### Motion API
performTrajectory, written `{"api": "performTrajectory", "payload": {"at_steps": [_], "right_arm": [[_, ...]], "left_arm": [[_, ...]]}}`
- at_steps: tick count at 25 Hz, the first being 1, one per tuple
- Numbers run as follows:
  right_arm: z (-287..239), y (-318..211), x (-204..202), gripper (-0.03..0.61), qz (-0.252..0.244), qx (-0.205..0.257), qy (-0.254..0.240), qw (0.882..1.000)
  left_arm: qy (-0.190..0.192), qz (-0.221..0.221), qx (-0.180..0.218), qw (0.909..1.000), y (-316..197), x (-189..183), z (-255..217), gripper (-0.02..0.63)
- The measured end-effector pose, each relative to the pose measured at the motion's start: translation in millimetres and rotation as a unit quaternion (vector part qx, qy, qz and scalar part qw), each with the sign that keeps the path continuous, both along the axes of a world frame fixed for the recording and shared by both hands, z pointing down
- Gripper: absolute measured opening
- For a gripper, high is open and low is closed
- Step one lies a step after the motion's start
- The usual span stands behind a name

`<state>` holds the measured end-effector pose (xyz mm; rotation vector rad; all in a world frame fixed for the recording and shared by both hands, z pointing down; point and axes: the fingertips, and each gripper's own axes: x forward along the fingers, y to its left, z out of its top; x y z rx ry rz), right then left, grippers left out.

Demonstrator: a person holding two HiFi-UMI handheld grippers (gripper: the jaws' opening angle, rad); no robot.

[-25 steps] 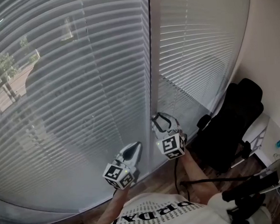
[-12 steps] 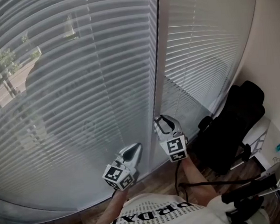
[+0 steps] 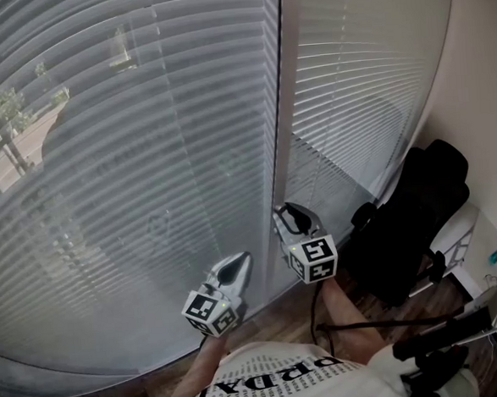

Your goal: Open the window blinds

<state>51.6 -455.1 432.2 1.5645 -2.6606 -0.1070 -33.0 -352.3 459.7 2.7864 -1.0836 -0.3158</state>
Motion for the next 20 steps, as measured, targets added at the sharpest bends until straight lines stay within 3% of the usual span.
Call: {"api": "performTrajectory", "payload": {"at_steps": [6, 12, 14, 17, 20], "right_arm": [[0, 1, 1, 0.13, -0.003, -0.029, -0.059, 0.998], [0, 1, 1, 0.132, 0.005, -0.019, -0.06, 0.998], [0, 1, 2, 0.133, 0.013, -0.004, -0.033, 0.999], [-5, 5, 1, 0.141, 0.022, 0.034, 0.056, 0.998], [-10, 10, -9, 0.164, 0.014, 0.082, 0.174, 0.981]], "left_arm": [[0.002, 0.001, -0.003, 1.0, 4, -1, 1, -0.003], [0.002, 0.002, -0.004, 1.0, 6, -4, 2, -0.003], [0.002, 0.001, -0.005, 1.0, 6, -5, 1, -0.003], [0.003, -0.002, -0.004, 1.0, 5, -7, 0, -0.003], [0.004, -0.005, -0.003, 1.0, 4, -11, -1, -0.003]]}}
